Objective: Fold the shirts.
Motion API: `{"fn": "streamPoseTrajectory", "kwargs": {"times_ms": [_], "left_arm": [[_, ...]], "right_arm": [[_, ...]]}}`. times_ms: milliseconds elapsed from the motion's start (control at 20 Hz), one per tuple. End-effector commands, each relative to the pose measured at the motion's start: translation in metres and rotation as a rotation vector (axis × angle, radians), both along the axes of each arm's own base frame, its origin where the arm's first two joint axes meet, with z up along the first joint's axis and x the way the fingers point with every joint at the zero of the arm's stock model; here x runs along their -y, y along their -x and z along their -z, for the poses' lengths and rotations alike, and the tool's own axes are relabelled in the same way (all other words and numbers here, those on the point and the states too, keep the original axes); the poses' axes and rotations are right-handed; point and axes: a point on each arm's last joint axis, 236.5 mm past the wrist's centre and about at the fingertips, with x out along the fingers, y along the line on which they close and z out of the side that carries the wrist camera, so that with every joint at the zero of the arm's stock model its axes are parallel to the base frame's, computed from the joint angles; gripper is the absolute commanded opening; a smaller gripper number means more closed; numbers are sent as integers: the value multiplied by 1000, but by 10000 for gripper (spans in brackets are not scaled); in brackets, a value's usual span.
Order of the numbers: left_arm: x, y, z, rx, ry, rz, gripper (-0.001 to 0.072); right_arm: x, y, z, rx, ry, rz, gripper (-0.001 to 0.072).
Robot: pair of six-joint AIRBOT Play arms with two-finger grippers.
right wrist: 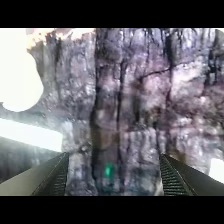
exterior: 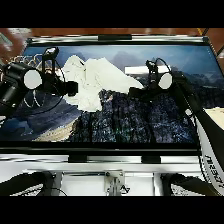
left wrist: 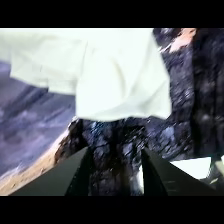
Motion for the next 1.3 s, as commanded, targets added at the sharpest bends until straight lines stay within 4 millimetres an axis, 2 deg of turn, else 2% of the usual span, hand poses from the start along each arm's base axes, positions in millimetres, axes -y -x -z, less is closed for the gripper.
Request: {"fn": "streamPoseTrajectory", "kwargs": {"times_ms": [0, 50, 100, 150, 300, 400, 500, 600, 700, 850, 1000, 1250], "left_arm": [[19, -26, -17, 128, 77, 26, 412], [16, -36, -16, 159, 53, 52, 439], [7, -45, -8, 155, 42, 40, 628], [-6, -53, 5, 121, 35, 5, 720], [-53, -79, 47, 2, 33, -74, 720], [-72, -89, 66, -79, 63, -91, 720], [-97, -86, 76, -168, 25, -69, 720], [-116, -82, 77, -218, 10, -67, 720], [-118, -88, 75, -198, 2, -51, 720], [-105, -103, 80, -152, 29, -31, 720], [-101, -110, 110, -192, 33, -32, 720], [-95, -120, 175, -266, 56, -47, 720]], "right_arm": [[14, 2, 7, -1, 85, -23, 678], [18, 5, 9, -9, 103, -28, 678], [20, 7, 11, -20, 116, -33, 678], [21, 10, 12, -32, 121, -36, 678], [22, 19, 15, -67, 130, -49, 678], [23, 21, 16, -74, 135, -52, 678], [25, 9, 13, -27, 142, -39, 678], [25, -4, 9, 19, 125, 5, 678], [17, -2, 7, -2, 85, 30, 678], [7, 6, 6, -37, 40, 26, 678], [2, 7, 5, -36, 32, 19, 678], [1, 9, 6, -40, 34, 13, 678]]}}
